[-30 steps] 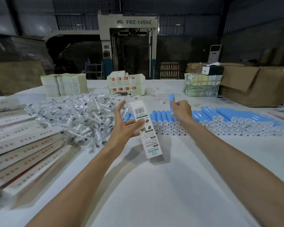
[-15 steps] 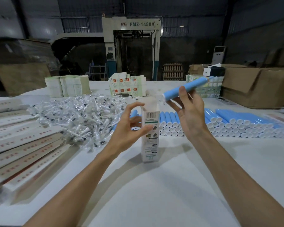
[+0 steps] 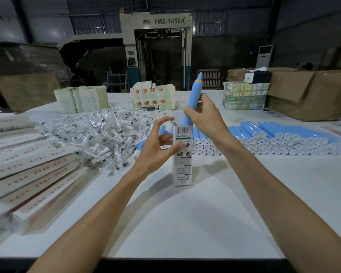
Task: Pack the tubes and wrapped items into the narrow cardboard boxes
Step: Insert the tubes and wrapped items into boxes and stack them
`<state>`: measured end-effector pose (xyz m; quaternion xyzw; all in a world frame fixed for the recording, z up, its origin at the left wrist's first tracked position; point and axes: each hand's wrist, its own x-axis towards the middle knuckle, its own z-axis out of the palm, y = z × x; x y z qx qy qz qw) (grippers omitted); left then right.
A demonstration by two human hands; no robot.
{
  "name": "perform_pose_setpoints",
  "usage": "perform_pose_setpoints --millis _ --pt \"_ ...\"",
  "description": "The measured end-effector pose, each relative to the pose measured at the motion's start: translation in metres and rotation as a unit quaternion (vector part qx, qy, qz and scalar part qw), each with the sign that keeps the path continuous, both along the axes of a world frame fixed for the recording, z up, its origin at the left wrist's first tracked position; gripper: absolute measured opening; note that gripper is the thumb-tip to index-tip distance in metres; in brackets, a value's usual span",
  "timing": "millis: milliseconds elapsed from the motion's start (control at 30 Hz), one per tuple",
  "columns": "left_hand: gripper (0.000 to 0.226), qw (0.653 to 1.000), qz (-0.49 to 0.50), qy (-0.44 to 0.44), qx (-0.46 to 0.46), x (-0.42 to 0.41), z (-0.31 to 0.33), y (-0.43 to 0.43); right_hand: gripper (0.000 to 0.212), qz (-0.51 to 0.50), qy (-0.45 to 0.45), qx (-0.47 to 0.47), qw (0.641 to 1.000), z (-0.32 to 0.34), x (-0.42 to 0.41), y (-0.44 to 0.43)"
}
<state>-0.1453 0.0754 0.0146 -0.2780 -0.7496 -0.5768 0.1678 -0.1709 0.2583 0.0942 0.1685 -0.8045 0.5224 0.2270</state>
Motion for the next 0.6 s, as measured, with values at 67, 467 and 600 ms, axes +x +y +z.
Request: perform_pose_setpoints --millis 67,467,600 --pt "0.072 1.0 -0.003 0.006 -0.002 -0.001 -0.001 0.0 0.017 0.001 -0.023 0.07 0.997 0.007 -0.003 -0.001" --pt "0.072 1.0 0.008 0.004 0.011 -0.003 -0.004 -0.009 0.031 -0.072 0.114 0.187 0.973 -0.01 -0.002 -0.024" --pt "0.071 1.0 0.011 0.003 0.02 -0.005 -0.004 -0.013 0.028 -0.035 0.11 0.202 0.973 -0.012 0.0 -0.023"
